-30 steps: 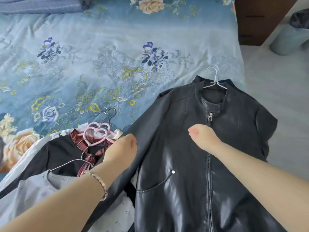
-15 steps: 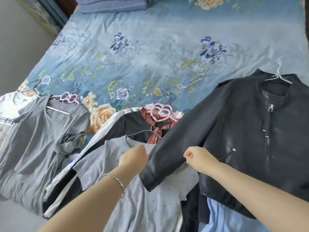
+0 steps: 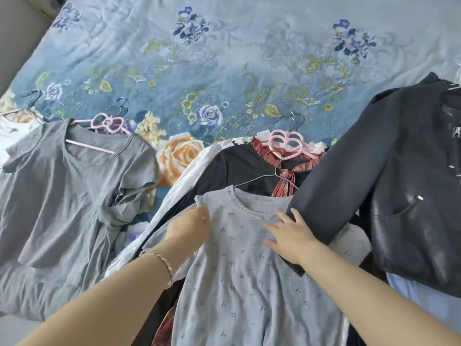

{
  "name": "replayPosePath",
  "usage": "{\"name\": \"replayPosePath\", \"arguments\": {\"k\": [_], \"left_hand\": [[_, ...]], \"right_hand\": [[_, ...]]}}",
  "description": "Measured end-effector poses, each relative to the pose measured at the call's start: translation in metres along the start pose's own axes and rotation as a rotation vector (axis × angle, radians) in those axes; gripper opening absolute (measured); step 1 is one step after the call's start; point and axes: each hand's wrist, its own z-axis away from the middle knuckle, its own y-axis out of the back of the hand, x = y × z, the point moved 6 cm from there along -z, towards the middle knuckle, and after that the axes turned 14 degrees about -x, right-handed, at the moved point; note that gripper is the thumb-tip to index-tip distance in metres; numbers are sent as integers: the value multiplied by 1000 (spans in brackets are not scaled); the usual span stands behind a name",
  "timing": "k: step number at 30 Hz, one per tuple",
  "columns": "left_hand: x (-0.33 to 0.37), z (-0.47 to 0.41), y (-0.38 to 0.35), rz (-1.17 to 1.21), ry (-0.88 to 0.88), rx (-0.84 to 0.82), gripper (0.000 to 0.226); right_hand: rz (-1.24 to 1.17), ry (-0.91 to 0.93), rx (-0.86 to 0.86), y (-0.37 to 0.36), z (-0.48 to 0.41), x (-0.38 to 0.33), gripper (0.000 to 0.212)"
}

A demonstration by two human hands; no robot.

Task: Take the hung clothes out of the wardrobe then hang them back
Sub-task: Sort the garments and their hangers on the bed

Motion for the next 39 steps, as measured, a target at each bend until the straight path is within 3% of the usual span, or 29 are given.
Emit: {"name": "replayPosePath", "arguments": {"k": [4,8,10,15,19,21,22,24,26,29,32,34,39], "left_hand": [[2,-33,1,-13,-109,19,34],[17,-64,1,-57,-151,43,50],[22,-78,-7,-76,-123,-4,56],[33,-98,-16,-225,-75,23,35],[32,-98,-12,22,-113,34,10],[31,-89,-8,135,-159,106,19],[31,-83,-3,188,-182,152,23],[31,-64,4,263,-244,221,25],[33,-40,9,265,-348,249,34],[30,0,17,223,-499,328,34],[1,45,28,304,-453,415,43],[-21,84,37,363,-443,477,37],[-84,180,58,443,-393,515,41]], "right_hand": [[193,-187,-117,-8,2,23,50],[58,-235,58,-19,29,62,35],[91,-272,161,-34,40,82,47],[24,-341,254,-63,47,96,42],[-148,-368,197,-49,44,82,36],[-228,-409,236,-31,46,79,8],[-295,-414,245,-24,47,77,16],[-505,-374,292,-15,50,71,28],[-701,-342,450,3,63,64,45],[-703,-256,650,37,88,50,62],[-644,-125,571,53,110,24,36],[-643,-19,495,58,131,-2,25],[-724,299,551,86,203,-92,36]]}}
